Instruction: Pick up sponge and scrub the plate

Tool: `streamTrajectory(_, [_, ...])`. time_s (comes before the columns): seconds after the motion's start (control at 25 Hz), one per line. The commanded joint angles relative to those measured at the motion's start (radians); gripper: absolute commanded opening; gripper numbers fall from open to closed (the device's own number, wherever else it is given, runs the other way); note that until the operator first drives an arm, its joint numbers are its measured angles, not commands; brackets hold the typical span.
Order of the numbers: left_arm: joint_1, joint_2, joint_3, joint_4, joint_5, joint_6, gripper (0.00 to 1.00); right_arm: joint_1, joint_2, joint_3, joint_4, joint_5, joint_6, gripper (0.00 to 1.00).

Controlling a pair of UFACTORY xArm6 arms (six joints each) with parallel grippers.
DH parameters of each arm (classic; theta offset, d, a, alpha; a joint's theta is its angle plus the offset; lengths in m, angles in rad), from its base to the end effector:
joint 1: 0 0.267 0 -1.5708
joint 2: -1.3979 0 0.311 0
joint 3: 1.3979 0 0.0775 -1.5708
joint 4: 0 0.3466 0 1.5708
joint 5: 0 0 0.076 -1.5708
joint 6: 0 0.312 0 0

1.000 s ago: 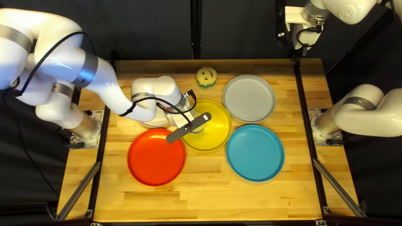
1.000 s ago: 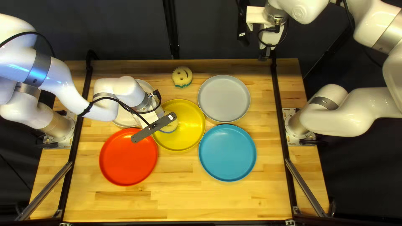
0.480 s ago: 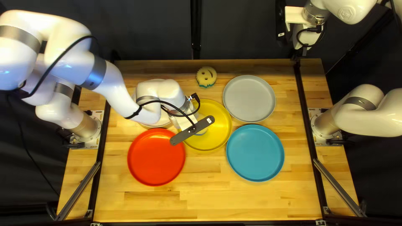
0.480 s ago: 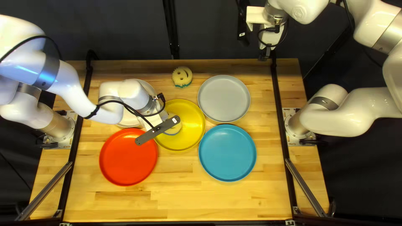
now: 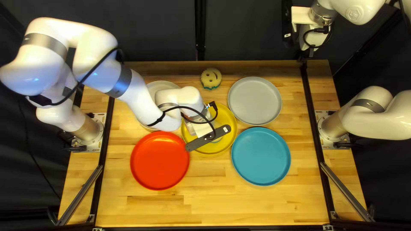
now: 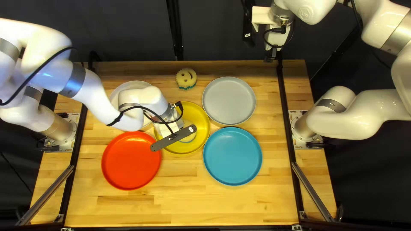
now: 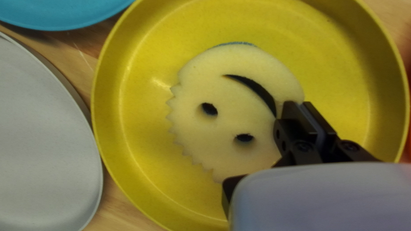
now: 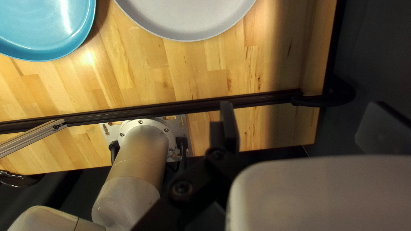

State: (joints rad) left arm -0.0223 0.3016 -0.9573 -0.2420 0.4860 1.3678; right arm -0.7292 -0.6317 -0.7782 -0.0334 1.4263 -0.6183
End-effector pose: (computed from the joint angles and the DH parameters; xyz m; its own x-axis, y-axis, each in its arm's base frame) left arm 0.5437 -0.0310 0.0229 0.3603 -0.9165 0.1740 -0.9159 -0.3829 -0.1206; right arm 0.2079 -0.1991 0.2538 0.9939 -0.1058 -0.0325 -0.1053 -0.9943 0.0173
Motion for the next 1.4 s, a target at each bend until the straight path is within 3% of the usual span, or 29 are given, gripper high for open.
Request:
streamTrajectory(0.04, [-0.006, -0.021, 0.011, 0.009, 0.007, -0.006, 0.00, 0.000, 0.000, 0.000, 0.000, 0.000, 0.000, 1.00])
streamTrajectory(0.32, [-0.049, -0.112, 0.116, 0.015, 0.010, -0.045, 0.00, 0.000, 0.000, 0.000, 0.000, 0.000, 0.000, 1.00])
streamTrajectory(0.68, [-0.093, -0.142, 0.162, 0.022, 0.005, -0.095, 0.00, 0.000, 0.000, 0.000, 0.000, 0.000, 0.000, 1.00])
streamTrajectory(0.96, [-0.030, -0.111, 0.125, 0.003, 0.022, -0.031, 0.00, 0.000, 0.000, 0.000, 0.000, 0.000, 0.000, 1.00])
streamTrajectory(1.4, [0.055, 0.032, -0.022, -0.054, 0.034, 0.098, 0.00, 0.000, 0.000, 0.000, 0.000, 0.000, 0.000, 1.00])
